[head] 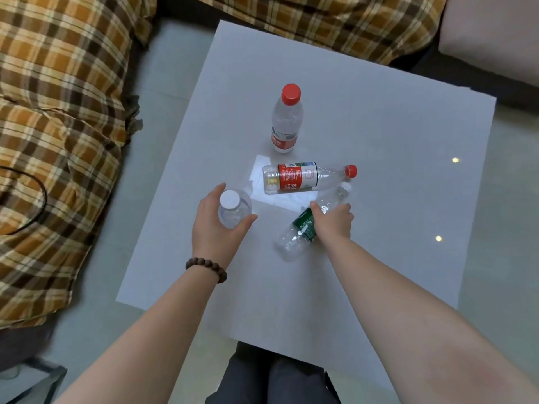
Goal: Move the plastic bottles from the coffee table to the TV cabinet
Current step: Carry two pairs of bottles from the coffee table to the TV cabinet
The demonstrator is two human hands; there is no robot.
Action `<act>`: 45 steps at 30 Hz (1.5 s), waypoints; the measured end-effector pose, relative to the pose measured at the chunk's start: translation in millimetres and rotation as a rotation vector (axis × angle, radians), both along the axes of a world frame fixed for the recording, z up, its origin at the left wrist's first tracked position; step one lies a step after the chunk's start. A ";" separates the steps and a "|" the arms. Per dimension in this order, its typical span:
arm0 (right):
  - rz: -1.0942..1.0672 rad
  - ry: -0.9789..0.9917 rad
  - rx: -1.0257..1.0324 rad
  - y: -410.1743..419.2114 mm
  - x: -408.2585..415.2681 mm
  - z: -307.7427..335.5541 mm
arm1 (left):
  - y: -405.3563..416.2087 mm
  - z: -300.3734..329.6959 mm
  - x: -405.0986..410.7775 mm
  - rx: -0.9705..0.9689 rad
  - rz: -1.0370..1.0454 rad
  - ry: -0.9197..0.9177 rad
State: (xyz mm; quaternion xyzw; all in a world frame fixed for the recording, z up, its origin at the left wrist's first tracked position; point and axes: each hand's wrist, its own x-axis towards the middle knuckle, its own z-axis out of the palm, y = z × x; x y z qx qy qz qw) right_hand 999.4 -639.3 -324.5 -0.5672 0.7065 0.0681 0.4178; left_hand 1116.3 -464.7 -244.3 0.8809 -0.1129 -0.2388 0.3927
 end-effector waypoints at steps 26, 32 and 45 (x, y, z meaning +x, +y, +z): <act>-0.155 -0.478 -0.396 45.9 -131.7 199.5 | -49.2 147.8 -73.7 -0.137 -0.463 -0.054; -0.321 -0.455 -0.516 75.7 -196.3 217.8 | -59.5 152.1 -132.7 -0.169 -0.692 -0.066; -0.848 -0.223 -0.658 186.2 -379.6 225.5 | -54.2 152.2 -313.3 -0.207 -1.283 -0.023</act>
